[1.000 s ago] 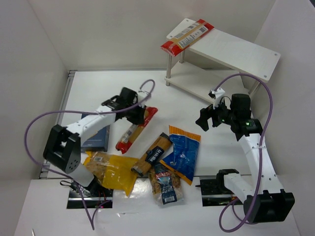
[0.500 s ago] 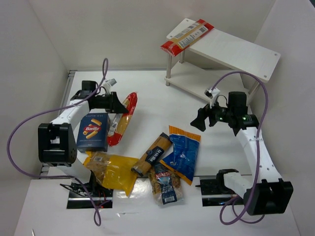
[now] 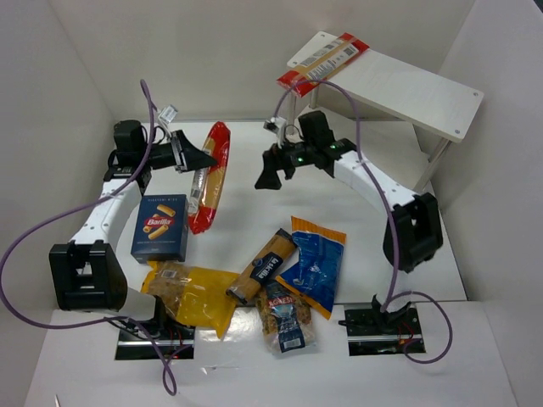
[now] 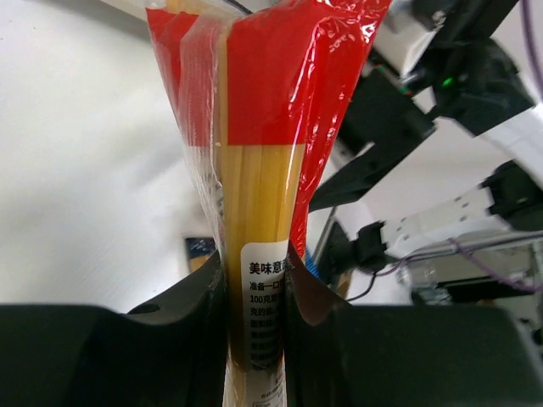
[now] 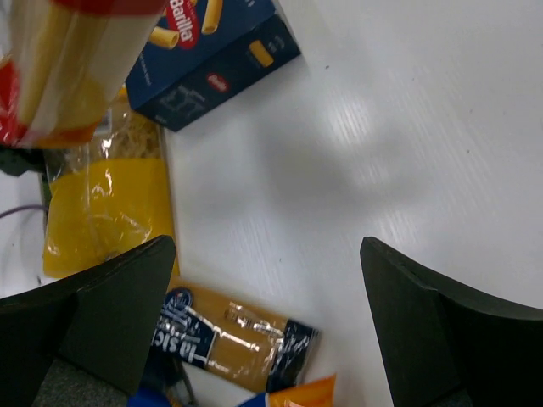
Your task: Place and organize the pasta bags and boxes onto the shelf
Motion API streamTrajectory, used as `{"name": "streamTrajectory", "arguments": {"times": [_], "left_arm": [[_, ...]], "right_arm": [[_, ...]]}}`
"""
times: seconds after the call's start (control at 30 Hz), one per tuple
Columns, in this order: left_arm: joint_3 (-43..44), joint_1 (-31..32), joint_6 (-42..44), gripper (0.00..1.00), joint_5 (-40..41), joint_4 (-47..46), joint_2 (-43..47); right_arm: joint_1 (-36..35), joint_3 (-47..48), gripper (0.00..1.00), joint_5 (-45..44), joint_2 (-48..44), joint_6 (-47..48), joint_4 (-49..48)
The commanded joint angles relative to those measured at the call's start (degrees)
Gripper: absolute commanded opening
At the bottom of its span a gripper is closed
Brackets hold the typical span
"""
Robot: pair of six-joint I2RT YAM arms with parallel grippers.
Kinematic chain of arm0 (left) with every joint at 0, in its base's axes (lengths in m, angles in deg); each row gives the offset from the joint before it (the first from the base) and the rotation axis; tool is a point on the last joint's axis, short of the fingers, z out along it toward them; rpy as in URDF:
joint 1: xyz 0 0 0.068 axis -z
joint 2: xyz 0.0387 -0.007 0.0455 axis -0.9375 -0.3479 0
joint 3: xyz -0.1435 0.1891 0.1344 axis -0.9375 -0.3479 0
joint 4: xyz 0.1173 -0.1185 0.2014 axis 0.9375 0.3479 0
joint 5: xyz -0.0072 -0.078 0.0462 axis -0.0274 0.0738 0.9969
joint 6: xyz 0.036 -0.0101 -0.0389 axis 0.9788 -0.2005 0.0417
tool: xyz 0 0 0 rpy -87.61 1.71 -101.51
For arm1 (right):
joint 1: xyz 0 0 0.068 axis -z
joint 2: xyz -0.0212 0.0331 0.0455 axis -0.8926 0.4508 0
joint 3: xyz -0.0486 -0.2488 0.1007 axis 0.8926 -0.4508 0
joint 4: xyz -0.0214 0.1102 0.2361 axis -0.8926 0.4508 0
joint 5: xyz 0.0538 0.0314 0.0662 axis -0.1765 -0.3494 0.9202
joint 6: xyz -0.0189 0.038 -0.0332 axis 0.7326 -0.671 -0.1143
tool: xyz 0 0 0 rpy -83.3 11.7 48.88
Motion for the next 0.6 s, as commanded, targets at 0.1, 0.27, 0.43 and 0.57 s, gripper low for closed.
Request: {"name": "streamTrajectory", "arguments": {"times": [0.1,0.27,0.43,0.57], "left_arm": [[3.81,-2.9,-16.84,0.0,0.74,-10.83,0.43],[2.14,-6.5,-22.9,0.0,3.9,-16.53,-0.62],[0.03,-11.6,-28.71,0.0,5.84,-23.47,-0.62],[-0.5,-13.01,-30.38,0.0,6.55,-25.24,-0.62]], "right_arm": [[-4.36,19.04,0.98,-1.16,9.48,-7.78,-3.78],[-7.09,35.64,0.98,1.05,19.77,-10.07,1.22],[-9.37,44.63,0.98,5.78,25.66,-12.7,3.25],[-10.09,51.31,0.98,9.29,30.75,-14.2,4.4]]}}
